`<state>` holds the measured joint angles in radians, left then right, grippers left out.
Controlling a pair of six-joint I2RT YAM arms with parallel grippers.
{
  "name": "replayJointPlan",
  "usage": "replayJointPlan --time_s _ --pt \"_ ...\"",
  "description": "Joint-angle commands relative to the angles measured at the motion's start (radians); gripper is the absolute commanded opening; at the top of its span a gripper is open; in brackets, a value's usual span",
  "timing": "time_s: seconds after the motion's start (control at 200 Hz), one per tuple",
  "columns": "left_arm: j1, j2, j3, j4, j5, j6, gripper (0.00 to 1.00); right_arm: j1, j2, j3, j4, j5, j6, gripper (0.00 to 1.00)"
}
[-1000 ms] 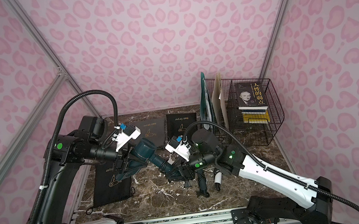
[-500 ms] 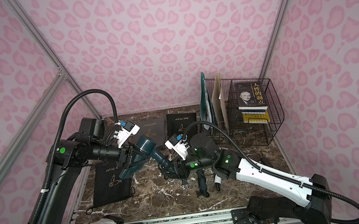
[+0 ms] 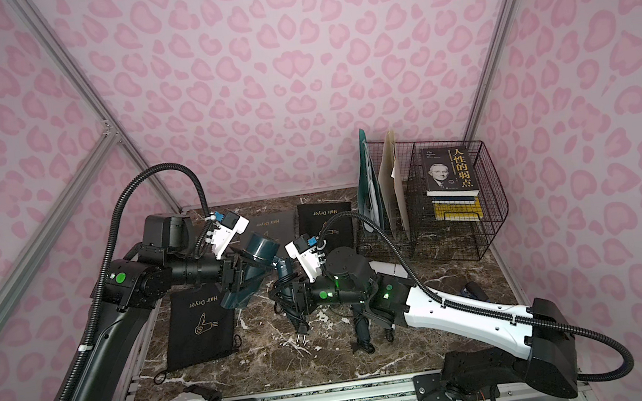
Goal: Pack away hair dryers
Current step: Fold the hair dryer.
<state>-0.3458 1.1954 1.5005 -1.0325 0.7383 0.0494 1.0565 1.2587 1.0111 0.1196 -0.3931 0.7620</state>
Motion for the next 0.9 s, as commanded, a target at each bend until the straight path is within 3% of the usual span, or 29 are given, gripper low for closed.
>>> replayJointPlan --time_s 0.0,0.015,0.055,0.07,0.12,0.275,0.67,0.895 --pt "0.001 0.019 -0.01 0.127 -0.195 -0.025 0.02 0.029 0.008 0.038 0.41 -0.137 -0.019 0.0" --pt "0.0 0.02 -0.008 0.127 -0.188 -0.021 0.02 0.028 0.009 0.04 0.396 -0.135 -0.021 0.01" --pt "0.0 0.021 -0.003 0.123 -0.174 -0.012 0.02 0.028 0.01 0.044 0.352 -0.12 -0.027 0.15" --pt "0.001 0.021 0.0 0.122 -0.17 -0.01 0.02 0.029 0.009 0.045 0.329 -0.106 -0.03 0.24" --pt "0.001 0.021 0.01 0.112 -0.155 0.005 0.02 0.027 0.002 0.043 0.28 -0.083 -0.04 0.37" --pt "0.001 0.032 0.06 0.044 -0.08 0.08 0.02 0.001 -0.035 0.028 0.118 -0.052 -0.063 0.59" --pt "0.001 0.048 0.14 -0.048 -0.001 0.172 0.02 -0.083 -0.168 -0.105 -0.008 -0.138 -0.075 0.61" --pt "0.001 0.064 0.151 -0.049 0.033 0.159 0.02 -0.085 -0.193 -0.135 -0.009 -0.163 -0.092 0.5"
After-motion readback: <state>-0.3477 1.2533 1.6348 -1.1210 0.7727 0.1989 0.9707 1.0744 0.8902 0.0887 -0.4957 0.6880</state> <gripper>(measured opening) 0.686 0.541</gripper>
